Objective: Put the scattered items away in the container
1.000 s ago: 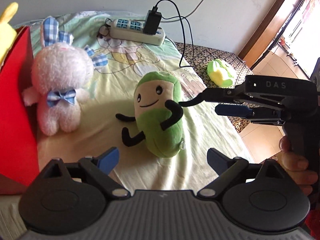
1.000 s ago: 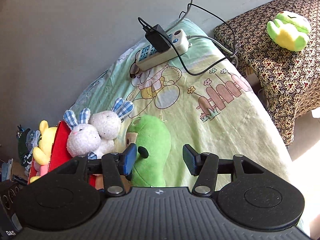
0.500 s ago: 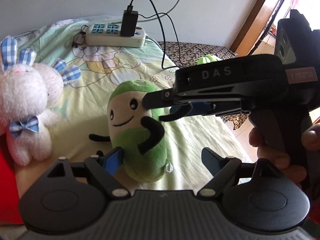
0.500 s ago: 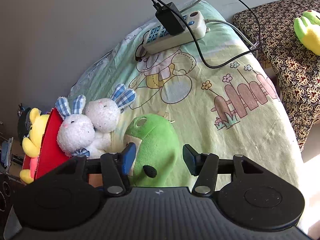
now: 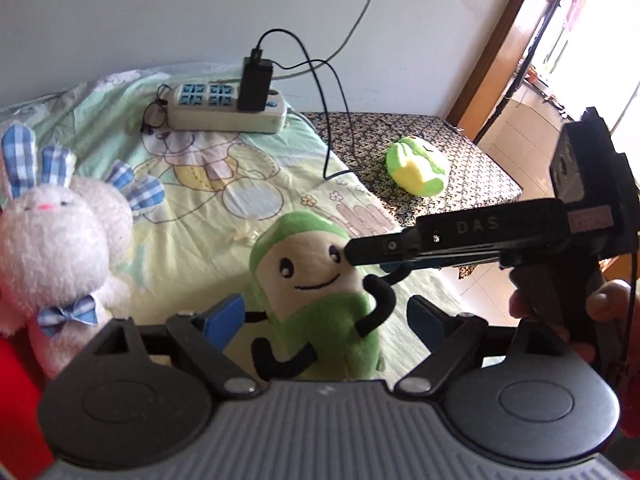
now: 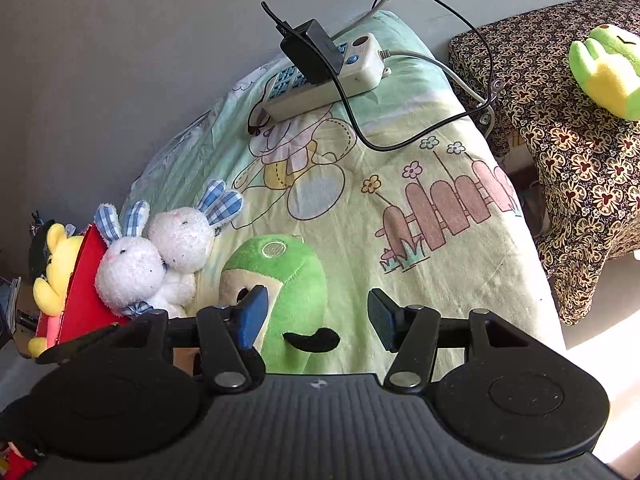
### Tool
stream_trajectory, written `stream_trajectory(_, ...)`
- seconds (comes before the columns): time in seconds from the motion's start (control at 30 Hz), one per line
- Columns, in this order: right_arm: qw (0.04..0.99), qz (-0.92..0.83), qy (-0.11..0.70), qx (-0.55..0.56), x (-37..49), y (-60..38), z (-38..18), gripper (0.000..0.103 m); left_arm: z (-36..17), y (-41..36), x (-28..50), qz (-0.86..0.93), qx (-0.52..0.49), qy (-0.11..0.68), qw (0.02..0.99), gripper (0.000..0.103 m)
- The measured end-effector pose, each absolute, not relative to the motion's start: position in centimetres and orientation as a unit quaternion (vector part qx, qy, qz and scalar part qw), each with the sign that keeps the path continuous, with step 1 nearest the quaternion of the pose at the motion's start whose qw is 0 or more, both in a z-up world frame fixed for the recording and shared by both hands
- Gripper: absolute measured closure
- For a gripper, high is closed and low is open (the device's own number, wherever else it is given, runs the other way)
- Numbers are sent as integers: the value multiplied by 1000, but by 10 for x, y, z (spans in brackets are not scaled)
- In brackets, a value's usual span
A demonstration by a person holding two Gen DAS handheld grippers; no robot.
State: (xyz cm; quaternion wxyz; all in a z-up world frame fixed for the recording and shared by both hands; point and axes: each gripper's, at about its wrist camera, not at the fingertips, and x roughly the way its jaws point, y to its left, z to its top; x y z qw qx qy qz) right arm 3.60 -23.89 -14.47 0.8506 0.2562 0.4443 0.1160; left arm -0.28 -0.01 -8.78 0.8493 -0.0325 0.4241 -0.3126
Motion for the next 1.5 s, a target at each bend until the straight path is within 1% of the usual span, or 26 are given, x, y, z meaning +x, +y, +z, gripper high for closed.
stream_trajectory(0.07,849,115,447,257,38,-241,-145,42,-101,4,11,-303,-53,448,839,26)
stream_trajectory(0.1,848,116,448,259,39,-243,-145,42,-105,5,15,-305,-62,454,835,27)
stream_trajectory(0.17,845,117,446,271,40,-248,-144,42,-107,4,15,-314,-74,454,830,31)
stream_trajectory(0.23,838,123,443,294,41,-254,-142,42,-107,-1,14,-327,-79,452,826,32)
stream_trajectory(0.3,833,136,442,304,44,-254,-140,42,-108,-7,13,-336,-79,455,821,30)
stream_trajectory(0.37,835,141,446,290,47,-248,-137,42,-109,-12,11,-336,-70,454,822,25)
stream_trajectory(0.63,816,161,472,293,53,-232,-146,43,-107,-20,13,-331,-58,451,827,24)
stream_trajectory(0.83,806,162,484,299,55,-233,-152,47,-111,-19,16,-326,-56,460,824,22)
stream_trajectory(1.1,819,173,471,280,36,-231,-141,51,-99,-36,-7,-309,1,439,844,27)
stream_trajectory(1.23,823,183,460,278,20,-230,-131,51,-89,-28,-20,-317,-15,438,841,30)
stream_trajectory(1.4,834,201,432,277,4,-221,-111,51,-67,-15,-44,-318,-20,407,856,30)
stream_trajectory(1.5,841,214,415,273,-3,-211,-98,51,-53,-3,-55,-315,-26,389,865,34)
